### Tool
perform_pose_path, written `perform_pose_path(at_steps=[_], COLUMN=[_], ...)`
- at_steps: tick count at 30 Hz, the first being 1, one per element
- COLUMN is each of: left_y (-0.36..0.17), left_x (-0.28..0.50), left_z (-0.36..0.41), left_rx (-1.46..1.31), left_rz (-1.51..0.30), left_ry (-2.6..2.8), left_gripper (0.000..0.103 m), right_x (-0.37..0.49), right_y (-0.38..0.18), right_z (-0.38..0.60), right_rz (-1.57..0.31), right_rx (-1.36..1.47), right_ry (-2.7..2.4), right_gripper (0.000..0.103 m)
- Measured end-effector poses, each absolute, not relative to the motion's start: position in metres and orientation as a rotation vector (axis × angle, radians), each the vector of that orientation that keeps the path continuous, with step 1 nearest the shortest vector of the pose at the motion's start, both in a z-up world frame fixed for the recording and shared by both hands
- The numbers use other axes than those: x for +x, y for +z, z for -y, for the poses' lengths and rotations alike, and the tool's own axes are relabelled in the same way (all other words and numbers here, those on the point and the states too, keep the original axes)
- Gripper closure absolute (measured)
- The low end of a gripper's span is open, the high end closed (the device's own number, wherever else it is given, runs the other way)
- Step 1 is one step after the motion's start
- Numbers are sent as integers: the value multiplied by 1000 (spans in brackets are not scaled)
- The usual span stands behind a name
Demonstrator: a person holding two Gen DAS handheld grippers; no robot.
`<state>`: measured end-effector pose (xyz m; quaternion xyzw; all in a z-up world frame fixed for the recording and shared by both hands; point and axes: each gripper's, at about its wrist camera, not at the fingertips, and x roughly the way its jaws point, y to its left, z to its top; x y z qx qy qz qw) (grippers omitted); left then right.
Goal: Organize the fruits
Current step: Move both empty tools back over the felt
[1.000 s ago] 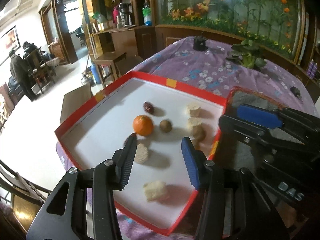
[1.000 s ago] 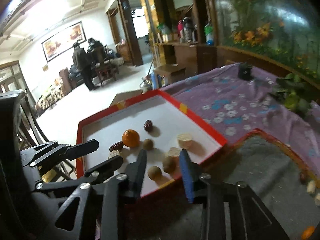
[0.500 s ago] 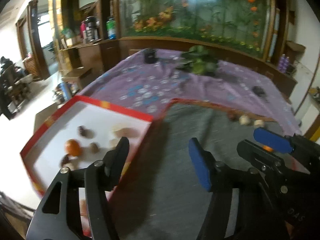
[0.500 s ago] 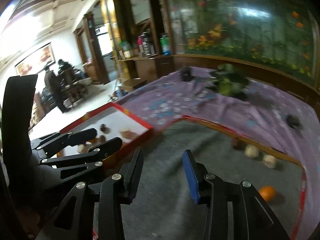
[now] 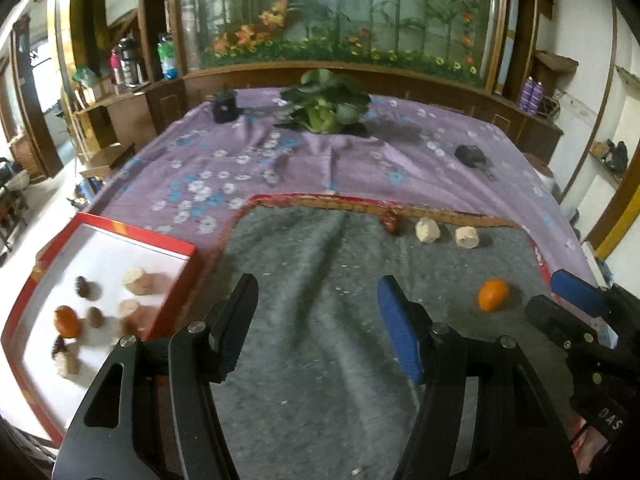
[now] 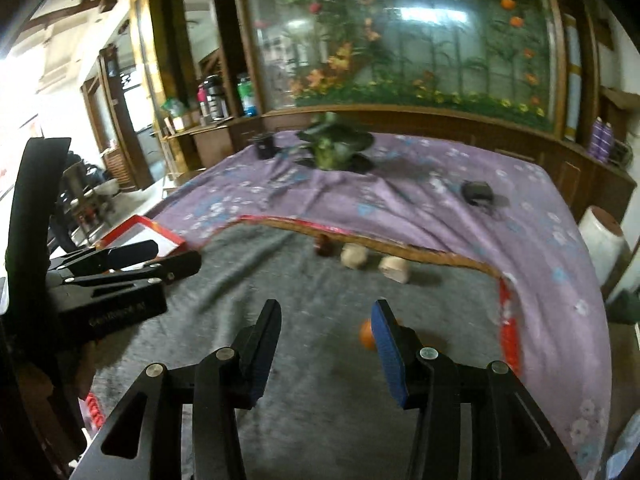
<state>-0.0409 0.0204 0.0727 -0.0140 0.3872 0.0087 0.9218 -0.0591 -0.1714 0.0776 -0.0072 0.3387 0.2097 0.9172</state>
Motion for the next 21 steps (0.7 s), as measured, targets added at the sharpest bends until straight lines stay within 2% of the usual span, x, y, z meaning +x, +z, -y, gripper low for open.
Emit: perform_pose_path(at_steps=[21], left_y=[42], left_x=[63], left_z=[10], left_rx=[-89], left_rz=[-919], left_ry=[-71], left_gripper=[41], right_x=[-38], right_y=[53], right_z=[232], right_rz=[-735], right_rx=[91], right_ry=[352], right_gripper=[55])
